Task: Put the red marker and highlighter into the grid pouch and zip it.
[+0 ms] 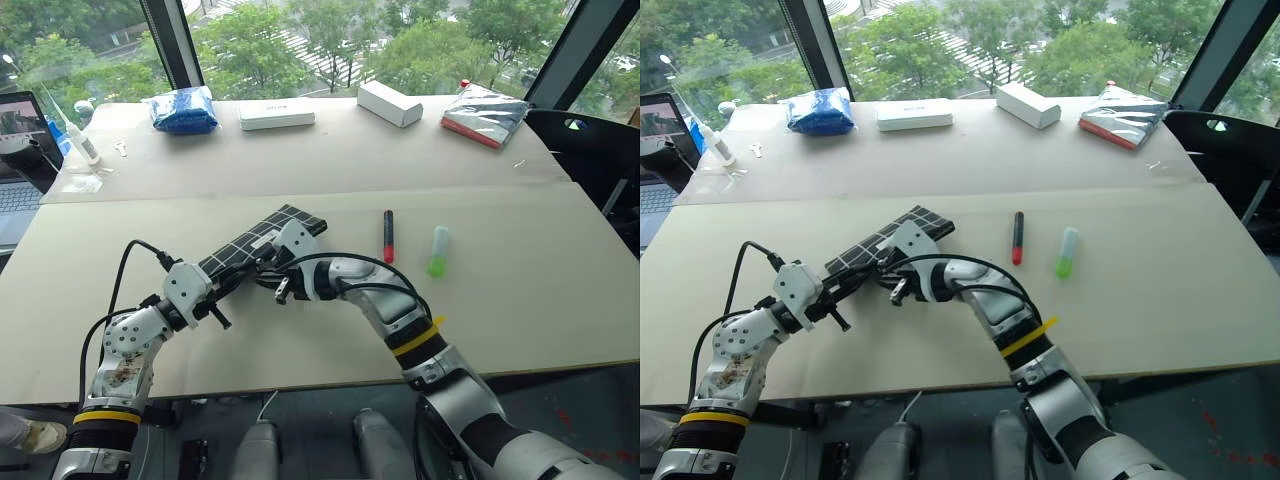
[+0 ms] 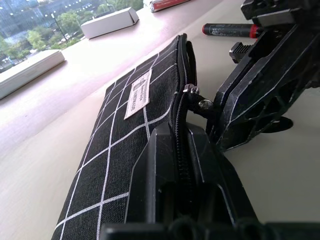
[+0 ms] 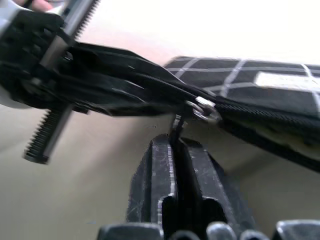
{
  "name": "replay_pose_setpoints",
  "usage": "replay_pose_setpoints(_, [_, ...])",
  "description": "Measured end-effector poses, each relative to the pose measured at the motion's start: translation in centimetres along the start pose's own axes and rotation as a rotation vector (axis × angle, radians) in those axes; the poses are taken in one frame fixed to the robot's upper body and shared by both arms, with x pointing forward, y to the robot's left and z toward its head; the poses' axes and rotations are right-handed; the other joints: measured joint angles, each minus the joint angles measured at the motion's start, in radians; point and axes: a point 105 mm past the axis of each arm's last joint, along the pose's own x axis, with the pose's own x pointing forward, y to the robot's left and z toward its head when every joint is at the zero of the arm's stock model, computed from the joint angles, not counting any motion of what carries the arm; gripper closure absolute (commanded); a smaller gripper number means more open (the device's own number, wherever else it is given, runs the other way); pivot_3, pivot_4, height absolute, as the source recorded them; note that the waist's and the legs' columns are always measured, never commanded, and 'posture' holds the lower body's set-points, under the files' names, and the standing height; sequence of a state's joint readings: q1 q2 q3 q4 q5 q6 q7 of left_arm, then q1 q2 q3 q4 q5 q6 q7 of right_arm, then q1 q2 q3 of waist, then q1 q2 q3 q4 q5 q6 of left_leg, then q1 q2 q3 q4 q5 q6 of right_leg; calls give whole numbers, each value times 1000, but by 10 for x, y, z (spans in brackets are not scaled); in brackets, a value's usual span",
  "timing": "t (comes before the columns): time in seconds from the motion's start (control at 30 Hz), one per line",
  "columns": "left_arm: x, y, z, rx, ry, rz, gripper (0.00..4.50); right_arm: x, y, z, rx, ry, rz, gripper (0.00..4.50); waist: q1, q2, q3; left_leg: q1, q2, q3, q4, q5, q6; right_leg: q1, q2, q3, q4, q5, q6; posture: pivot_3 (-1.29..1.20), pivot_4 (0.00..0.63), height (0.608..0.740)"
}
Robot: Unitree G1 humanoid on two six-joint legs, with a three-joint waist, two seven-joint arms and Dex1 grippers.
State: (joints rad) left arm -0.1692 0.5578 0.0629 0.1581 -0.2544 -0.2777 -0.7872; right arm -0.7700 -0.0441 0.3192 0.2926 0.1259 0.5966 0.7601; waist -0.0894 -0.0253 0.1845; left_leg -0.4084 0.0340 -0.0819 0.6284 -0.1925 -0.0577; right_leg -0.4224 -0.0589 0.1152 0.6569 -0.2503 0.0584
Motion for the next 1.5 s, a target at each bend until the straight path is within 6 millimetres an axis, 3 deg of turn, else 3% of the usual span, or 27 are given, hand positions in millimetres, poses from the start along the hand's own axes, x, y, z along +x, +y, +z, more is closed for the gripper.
replay_pose_setpoints(0.13, [1,1,1,2,-4,0,4500,-33,-21,12,97,-61,-33,1547,0,0,0,0,0,0,0,0,0,0,0,0,0,0,0,0,150,740])
replay_pose_setpoints(0.27, [4,1,4,1,-10,0,4500,-76,-8,35,123,-165,78,1547,0,0,0,0,0,0,0,0,0,1,0,0,0,0,0,0,150,740])
replay_pose_setpoints(0.33, [6,0,5,-2,-19,-3,4500,-101,8,34,122,-189,142,1547,8,0,0,-1,0,-1,0,0,0,1,0,0,-2,0,0,0,150,740])
replay_pose_setpoints(0.43, [7,-3,5,-9,-22,-6,4500,-132,9,21,78,-153,72,1547,19,-1,0,-1,0,0,1,0,0,2,0,0,-2,0,0,0,150,740])
replay_pose_setpoints(0.53, [8,-4,4,-12,-22,-8,4500,-158,-28,8,64,-94,-224,1547,20,-1,0,0,0,1,2,0,0,1,0,1,-1,0,1,0,150,740])
replay_pose_setpoints(0.63, [12,-7,5,-17,-29,-15,4500,-201,-79,-7,86,-27,-613,1547,23,-1,0,-1,0,1,1,0,0,1,0,1,-2,0,0,0,150,740])
replay_pose_setpoints(0.7, [14,-8,4,-23,-30,-22,4500,-222,-97,-23,116,20,-786,1547,24,-1,0,-1,-1,1,1,0,0,1,0,1,-2,0,0,0,150,740])
replay_pose_setpoints(0.8, [18,-10,2,-34,-33,-31,4500,-230,-103,-39,148,61,-878,1547,23,-1,0,-1,0,1,1,0,0,1,0,1,-2,0,0,0,150,740])
replay_pose_setpoints(0.97, [27,-13,6,-41,-56,-51,4500,-227,-107,-60,220,92,-949,1547,20,-1,0,0,-1,1,1,0,0,1,0,2,-2,0,0,0,150,740])
replay_pose_setpoints(1.23, [26,-14,2,-50,-48,-52,4500,-218,-109,-79,246,167,-987,1547,20,-1,0,0,-1,1,1,0,0,1,0,2,-2,0,0,0,150,740])
replay_pose_setpoints(1.43, [25,-14,0,-56,-42,-42,4500,-216,-110,-81,239,175,-1000,1547,20,-2,-1,2,-1,1,1,0,0,4,0,2,-2,0,0,0,150,740])
replay_pose_setpoints(1.5, [24,-14,0,-56,-42,-39,4500,-215,-112,-82,236,172,-1005,2046,20,-3,-1,2,-1,1,1,0,0,4,0,2,-2,0,0,0,150,740])
